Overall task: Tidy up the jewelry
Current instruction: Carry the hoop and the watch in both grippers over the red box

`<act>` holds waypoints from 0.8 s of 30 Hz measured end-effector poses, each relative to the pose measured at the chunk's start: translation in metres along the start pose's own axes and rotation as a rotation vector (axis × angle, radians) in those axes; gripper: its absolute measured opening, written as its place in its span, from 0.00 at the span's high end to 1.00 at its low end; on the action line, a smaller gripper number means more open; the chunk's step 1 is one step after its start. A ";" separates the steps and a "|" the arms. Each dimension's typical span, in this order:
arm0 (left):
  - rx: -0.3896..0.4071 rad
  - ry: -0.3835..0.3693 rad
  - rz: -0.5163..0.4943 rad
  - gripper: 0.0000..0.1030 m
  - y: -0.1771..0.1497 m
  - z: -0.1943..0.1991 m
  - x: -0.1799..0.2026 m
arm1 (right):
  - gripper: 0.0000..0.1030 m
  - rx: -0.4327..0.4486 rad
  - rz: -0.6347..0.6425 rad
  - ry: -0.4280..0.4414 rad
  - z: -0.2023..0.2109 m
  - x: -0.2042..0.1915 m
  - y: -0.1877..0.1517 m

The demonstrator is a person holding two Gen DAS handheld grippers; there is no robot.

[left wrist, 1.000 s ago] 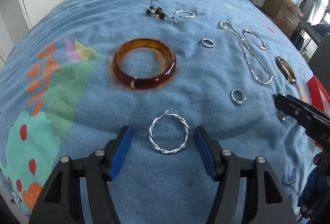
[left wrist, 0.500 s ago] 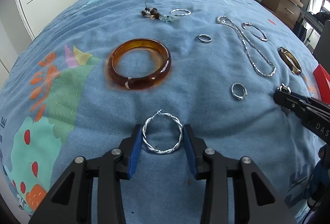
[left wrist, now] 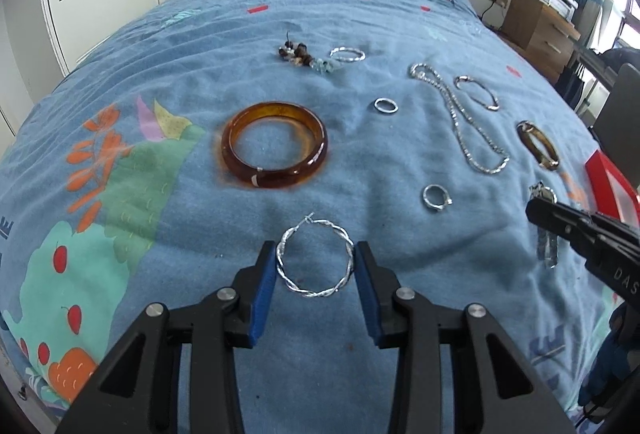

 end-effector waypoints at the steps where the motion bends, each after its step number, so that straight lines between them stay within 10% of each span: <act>1: 0.004 -0.003 0.001 0.65 0.001 0.003 0.000 | 0.90 0.004 -0.003 0.003 0.003 -0.001 0.000; 13: 0.064 -0.122 -0.082 0.65 0.011 0.063 0.056 | 0.90 0.110 -0.065 -0.023 0.082 0.001 -0.002; 24: 0.082 -0.417 -0.310 0.65 0.019 0.098 0.246 | 0.90 0.152 -0.183 -0.300 0.197 0.137 -0.038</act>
Point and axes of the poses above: each gripper's, at about its wrist camera, not at the fingertips, and z roughly against the way its jaws point, x to its right, y to its top, the point moved 5 cm from there along -z, roughly the way its jaws point, and after that the axes turned 5 degrees about x, right-handed, at the moved point
